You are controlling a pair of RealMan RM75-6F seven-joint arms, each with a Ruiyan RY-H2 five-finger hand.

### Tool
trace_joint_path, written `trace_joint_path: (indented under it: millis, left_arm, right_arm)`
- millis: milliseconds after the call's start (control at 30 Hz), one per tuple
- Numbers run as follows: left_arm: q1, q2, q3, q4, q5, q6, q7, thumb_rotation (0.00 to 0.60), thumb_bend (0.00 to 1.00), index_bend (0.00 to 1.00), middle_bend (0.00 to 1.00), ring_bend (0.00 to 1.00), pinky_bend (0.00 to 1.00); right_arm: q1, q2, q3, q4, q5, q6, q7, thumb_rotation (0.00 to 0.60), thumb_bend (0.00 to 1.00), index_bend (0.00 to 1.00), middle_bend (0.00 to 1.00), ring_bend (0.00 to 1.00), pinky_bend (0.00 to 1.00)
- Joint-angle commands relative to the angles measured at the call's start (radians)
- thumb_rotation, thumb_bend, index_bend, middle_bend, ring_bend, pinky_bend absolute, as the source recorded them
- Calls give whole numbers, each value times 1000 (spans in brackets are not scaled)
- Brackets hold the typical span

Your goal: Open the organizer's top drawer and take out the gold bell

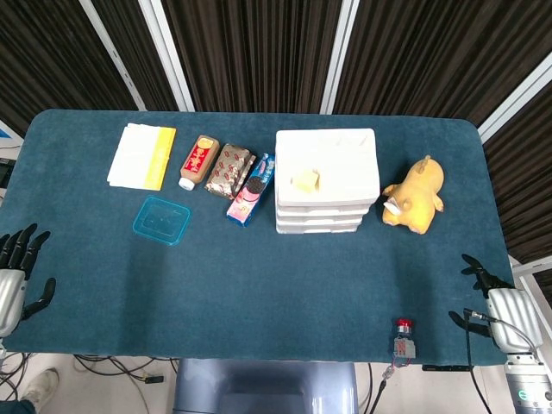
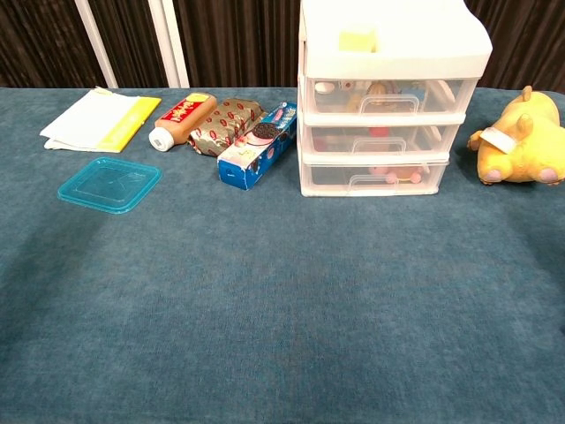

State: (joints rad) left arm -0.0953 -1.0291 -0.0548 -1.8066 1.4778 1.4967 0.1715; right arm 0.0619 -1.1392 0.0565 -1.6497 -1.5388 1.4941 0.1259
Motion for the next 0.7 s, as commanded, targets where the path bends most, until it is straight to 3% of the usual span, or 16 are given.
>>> trace_joint_path:
  millis: [33,133,267,367,700]
  left_arm:
    - [0,2,-3,1,-2,2,4,600,422,73,3,0,0]
    - [1,4,-3,2,-10,-2,-2,600,422,73,3,0,0]
    - [0,7,-8,0,-9,3,-7,600,422,73,4,0,0]
    - [1,12,-13,-3,-11,11,-13,600,422,72,3,0,0]
    - [3,17,-16,4,-21,8,-30,600,422,73,3,0,0]
  right_arm:
    - [49,43,-27,-24,-45,-92,254,600,356,124,585,727,873]
    - [109,82,-31,-37,-55,-189,400,600,406,98,759,883,969]
    - [205,126,-38,-55,-63,-346,621,600,406,60,875,986,1000]
    - [266,116,-36,-48,-76,-421,729,600,406,39,912,1000,1000]
    - [392,5,-5,-51,-72,-519,893,600,449,8,962,1000,1000]
